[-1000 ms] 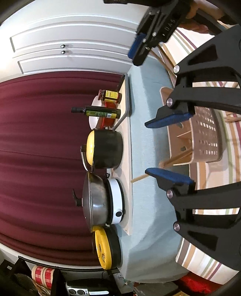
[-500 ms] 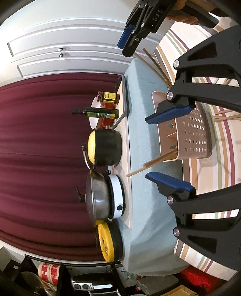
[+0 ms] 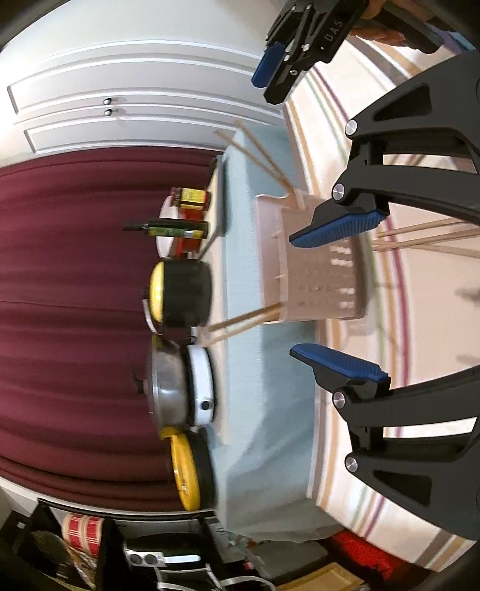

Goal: Organize utensils
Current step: 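Withdraw both tools from the caddy toward the remaining chopsticks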

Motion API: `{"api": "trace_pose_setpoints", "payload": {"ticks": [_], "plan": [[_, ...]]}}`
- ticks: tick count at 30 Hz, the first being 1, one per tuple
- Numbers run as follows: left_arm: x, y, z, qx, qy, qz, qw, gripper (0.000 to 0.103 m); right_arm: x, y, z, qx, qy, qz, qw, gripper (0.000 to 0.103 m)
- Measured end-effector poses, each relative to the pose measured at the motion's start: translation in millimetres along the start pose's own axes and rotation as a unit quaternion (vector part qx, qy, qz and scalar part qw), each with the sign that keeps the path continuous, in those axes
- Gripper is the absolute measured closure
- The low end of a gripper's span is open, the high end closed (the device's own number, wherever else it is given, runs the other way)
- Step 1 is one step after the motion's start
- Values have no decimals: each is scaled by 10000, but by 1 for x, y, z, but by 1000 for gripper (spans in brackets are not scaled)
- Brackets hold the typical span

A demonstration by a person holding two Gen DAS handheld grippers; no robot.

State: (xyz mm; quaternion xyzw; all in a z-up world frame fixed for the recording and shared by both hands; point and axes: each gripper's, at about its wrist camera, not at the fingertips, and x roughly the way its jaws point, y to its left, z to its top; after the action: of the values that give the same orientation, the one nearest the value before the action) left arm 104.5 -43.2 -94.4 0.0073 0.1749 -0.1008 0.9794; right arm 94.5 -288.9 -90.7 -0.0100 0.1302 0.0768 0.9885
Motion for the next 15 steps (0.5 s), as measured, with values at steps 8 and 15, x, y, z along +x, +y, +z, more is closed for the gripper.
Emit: {"api": "trace_pose_setpoints", "payload": {"ticks": [8, 15], "plan": [[-18, -2, -50, -18, 443, 135, 9989, 51, -19, 8, -57, -125, 480, -74, 9987, 59], [-32, -11, -91, 99, 786, 104, 9968, 51, -31, 7, -106, -20, 943, 34, 9955, 68]]}}
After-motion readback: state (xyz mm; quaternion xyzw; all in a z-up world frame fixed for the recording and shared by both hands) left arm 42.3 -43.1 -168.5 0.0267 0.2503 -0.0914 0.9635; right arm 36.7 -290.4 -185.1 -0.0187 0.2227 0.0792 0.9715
